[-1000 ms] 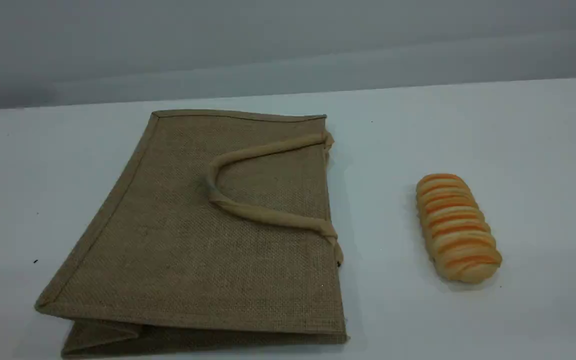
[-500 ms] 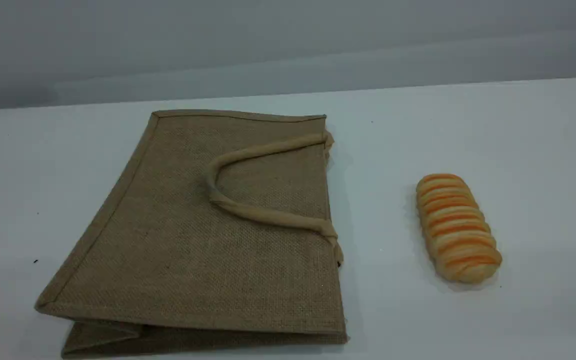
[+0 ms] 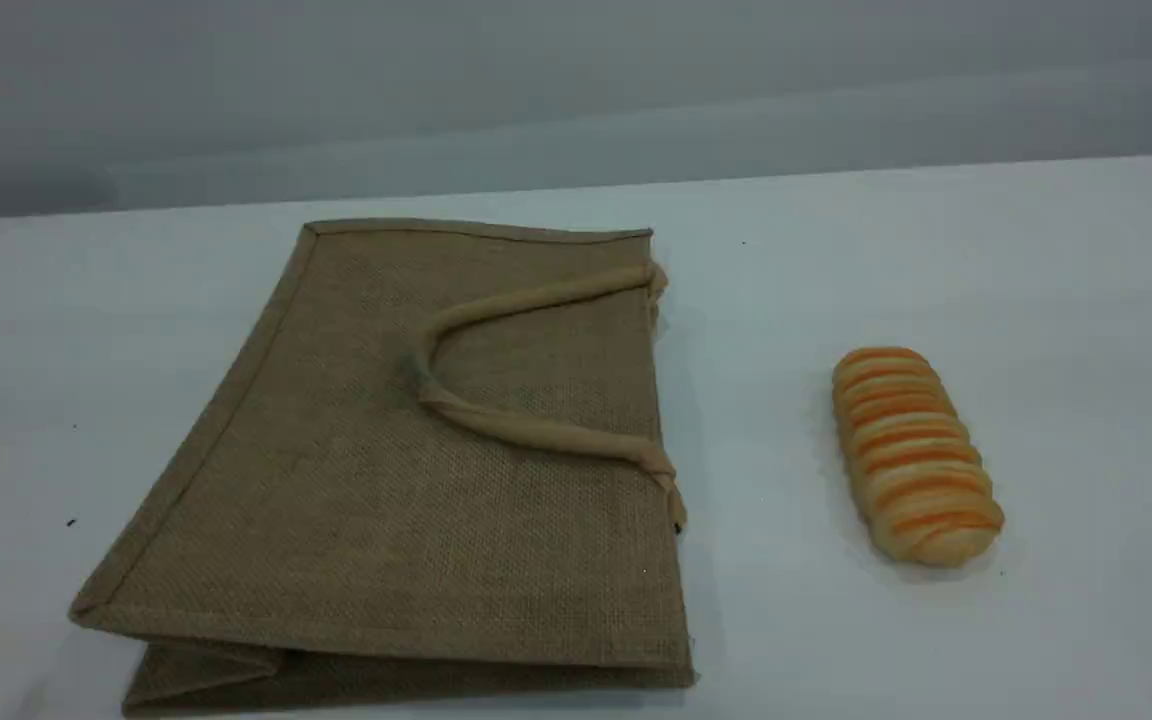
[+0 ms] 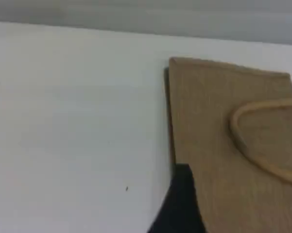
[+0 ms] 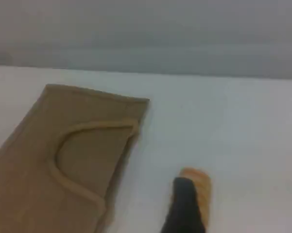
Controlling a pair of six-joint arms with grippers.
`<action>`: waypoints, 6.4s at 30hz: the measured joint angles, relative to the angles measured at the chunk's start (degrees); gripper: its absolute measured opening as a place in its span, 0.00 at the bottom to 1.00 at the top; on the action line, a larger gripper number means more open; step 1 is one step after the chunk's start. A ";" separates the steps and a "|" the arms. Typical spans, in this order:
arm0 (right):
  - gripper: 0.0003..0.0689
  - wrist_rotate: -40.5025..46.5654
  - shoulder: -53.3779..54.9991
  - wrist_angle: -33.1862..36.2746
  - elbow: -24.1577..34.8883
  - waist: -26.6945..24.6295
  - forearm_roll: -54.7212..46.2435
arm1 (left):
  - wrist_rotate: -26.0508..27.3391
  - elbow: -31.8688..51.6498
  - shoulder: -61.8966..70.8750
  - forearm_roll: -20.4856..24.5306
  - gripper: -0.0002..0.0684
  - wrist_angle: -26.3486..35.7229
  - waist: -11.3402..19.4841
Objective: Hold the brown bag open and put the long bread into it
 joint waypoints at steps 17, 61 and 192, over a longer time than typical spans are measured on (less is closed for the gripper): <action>0.69 -6.82 37.50 -7.84 -10.55 0.05 11.51 | 9.31 -10.41 44.85 -10.23 0.79 -10.45 0.00; 0.69 -15.62 49.05 -12.58 -10.55 0.05 19.36 | 13.15 -35.26 89.39 -25.00 0.68 -14.97 -13.72; 0.08 -64.84 51.79 -19.35 -5.30 -0.05 67.37 | 29.92 -69.34 63.37 -28.10 0.14 27.44 -13.72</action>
